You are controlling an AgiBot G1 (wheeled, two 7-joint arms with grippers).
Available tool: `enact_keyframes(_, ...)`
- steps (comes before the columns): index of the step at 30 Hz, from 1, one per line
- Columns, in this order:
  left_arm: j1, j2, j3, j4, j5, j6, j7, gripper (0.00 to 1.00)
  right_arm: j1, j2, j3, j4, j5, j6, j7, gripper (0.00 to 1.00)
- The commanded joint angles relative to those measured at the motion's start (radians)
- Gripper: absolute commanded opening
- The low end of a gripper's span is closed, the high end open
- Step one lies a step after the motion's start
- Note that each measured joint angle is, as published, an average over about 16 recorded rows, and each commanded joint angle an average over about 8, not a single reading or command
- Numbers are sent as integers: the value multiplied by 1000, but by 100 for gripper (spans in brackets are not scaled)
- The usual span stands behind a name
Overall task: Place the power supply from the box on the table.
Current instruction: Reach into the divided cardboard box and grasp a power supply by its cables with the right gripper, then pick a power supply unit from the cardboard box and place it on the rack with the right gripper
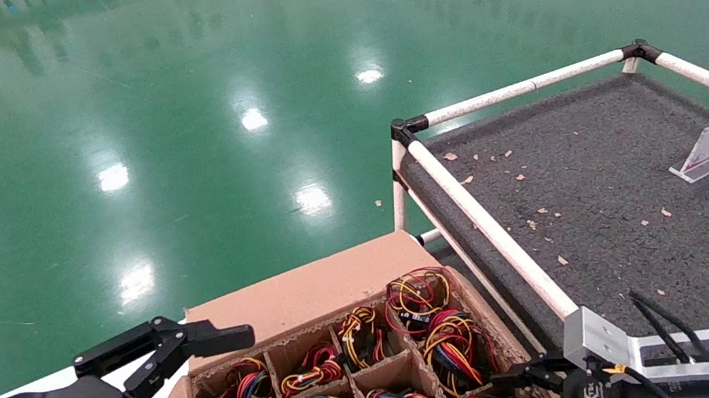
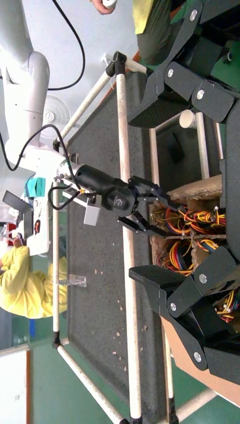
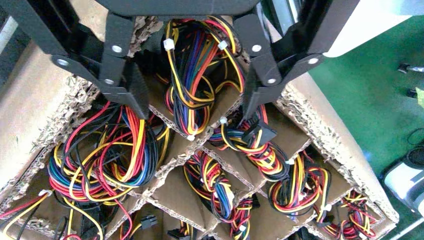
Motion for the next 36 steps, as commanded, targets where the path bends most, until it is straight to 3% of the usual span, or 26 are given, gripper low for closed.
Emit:
enact_keyframes(1,0,0,0,0,0,0,0,100,-1,-3,-1,-4,-2,2,-2,0)
enact_keyframes(22,0,0,0,0,0,0,0,100,-51,-4,13,-40,37,28,17,0)
enact_keyframes(36,0,0,0,0,0,0,0,100,-159,-24,127,-80,288,86,126,0)
